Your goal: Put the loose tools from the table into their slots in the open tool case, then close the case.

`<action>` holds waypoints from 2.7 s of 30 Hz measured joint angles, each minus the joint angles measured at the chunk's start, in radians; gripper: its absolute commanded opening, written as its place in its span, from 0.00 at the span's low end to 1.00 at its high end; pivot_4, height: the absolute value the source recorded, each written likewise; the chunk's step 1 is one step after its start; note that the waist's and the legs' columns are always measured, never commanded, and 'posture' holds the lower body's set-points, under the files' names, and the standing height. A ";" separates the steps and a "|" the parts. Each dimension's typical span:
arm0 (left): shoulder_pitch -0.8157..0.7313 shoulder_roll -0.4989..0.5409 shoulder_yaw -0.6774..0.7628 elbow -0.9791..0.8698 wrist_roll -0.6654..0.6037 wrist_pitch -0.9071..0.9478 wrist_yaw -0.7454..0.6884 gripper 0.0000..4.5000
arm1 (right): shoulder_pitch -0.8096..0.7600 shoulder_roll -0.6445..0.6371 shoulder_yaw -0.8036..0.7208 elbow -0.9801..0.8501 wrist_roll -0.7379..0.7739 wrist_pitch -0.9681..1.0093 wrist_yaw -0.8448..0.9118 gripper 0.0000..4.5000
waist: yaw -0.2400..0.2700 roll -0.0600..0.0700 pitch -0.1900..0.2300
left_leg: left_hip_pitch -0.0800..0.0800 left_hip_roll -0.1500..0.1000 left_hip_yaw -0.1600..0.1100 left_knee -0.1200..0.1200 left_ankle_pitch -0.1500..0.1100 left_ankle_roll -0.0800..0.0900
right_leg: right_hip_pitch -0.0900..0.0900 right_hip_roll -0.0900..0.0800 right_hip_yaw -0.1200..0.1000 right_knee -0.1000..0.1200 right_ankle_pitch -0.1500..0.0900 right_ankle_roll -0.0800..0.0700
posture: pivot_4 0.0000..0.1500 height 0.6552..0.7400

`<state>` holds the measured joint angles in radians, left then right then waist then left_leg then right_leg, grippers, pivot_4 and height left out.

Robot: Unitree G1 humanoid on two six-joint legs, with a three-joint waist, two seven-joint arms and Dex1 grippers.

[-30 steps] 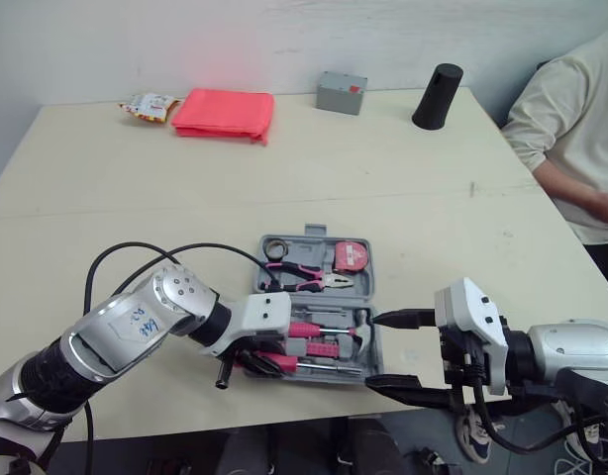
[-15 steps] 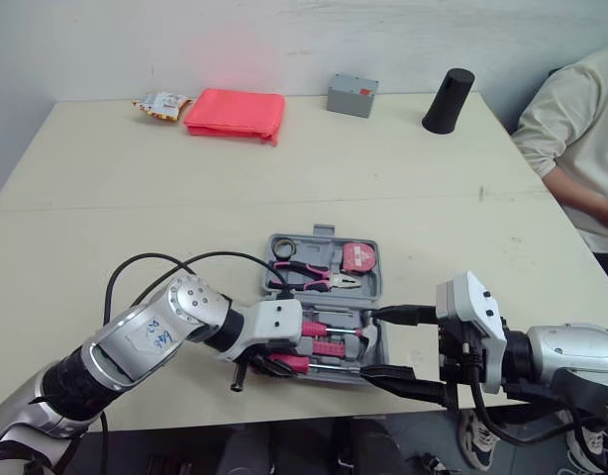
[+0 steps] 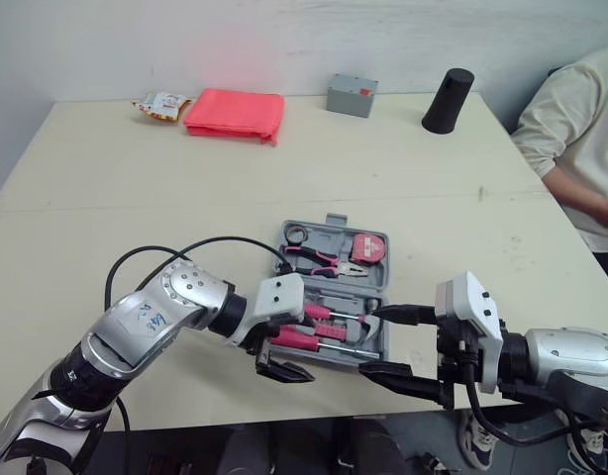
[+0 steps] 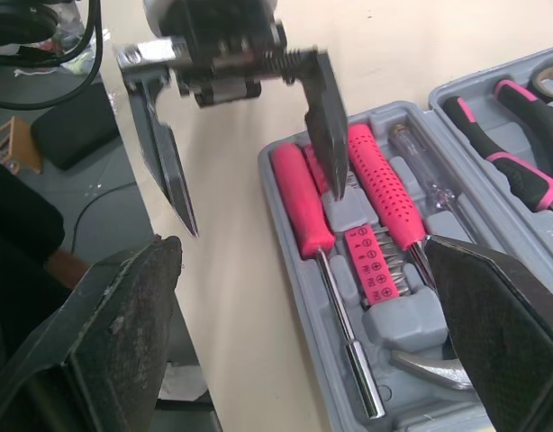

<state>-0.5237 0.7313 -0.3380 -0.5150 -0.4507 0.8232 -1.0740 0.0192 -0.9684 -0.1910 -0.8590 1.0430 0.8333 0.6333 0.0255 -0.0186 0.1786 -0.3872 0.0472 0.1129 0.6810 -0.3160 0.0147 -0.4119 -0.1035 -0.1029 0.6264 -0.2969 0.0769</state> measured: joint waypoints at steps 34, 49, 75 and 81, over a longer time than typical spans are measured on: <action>0.111 -0.049 -0.107 0.385 0.377 -0.747 -0.053 0.01 | 0.161 0.028 -0.015 0.017 -0.114 -0.060 0.061 1.00 | 0.000 0.007 -0.026 | 0.029 0.000 0.001 -0.014 -0.006 0.005 | 0.024 -0.010 -0.002 -0.008 -0.001 -0.002 | 1.00 1.00; 0.027 0.020 0.141 0.551 0.134 -0.401 -0.109 0.00 | 0.185 0.042 -0.047 0.260 -0.399 -0.106 -0.018 0.60 | -0.003 -0.001 -0.011 | 0.016 -0.001 0.004 -0.014 -0.005 0.004 | 0.010 -0.007 -0.004 -0.006 -0.001 -0.001 | 1.00 1.00; 0.011 -0.130 0.127 0.653 0.325 -0.452 -0.048 0.00 | -0.216 0.185 0.305 0.518 -0.681 -0.152 0.078 0.01 | -0.005 -0.002 -0.010 | 0.010 -0.002 0.010 -0.014 0.000 0.001 | 0.002 -0.009 -0.005 -0.004 0.001 0.002 | 1.00 1.00; 0.026 -0.129 0.127 0.622 0.337 -0.433 -0.010 0.00 | -0.203 0.186 0.294 0.515 -0.684 -0.153 0.080 0.01 | -0.005 -0.002 -0.010 | 0.011 -0.002 0.010 -0.014 -0.001 0.002 | 0.002 -0.010 -0.004 -0.003 0.001 0.002 | 1.00 1.00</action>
<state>-0.4980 0.6020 -0.2110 0.1070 -0.1138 0.3906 -1.0844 -0.1834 -0.7823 0.1032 -0.3439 0.3594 0.6803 0.7134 0.0209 -0.0201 0.1684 -0.3763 0.0451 0.1226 0.6672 -0.3168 0.0167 -0.4097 -0.1134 -0.1070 0.6232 -0.2961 0.0784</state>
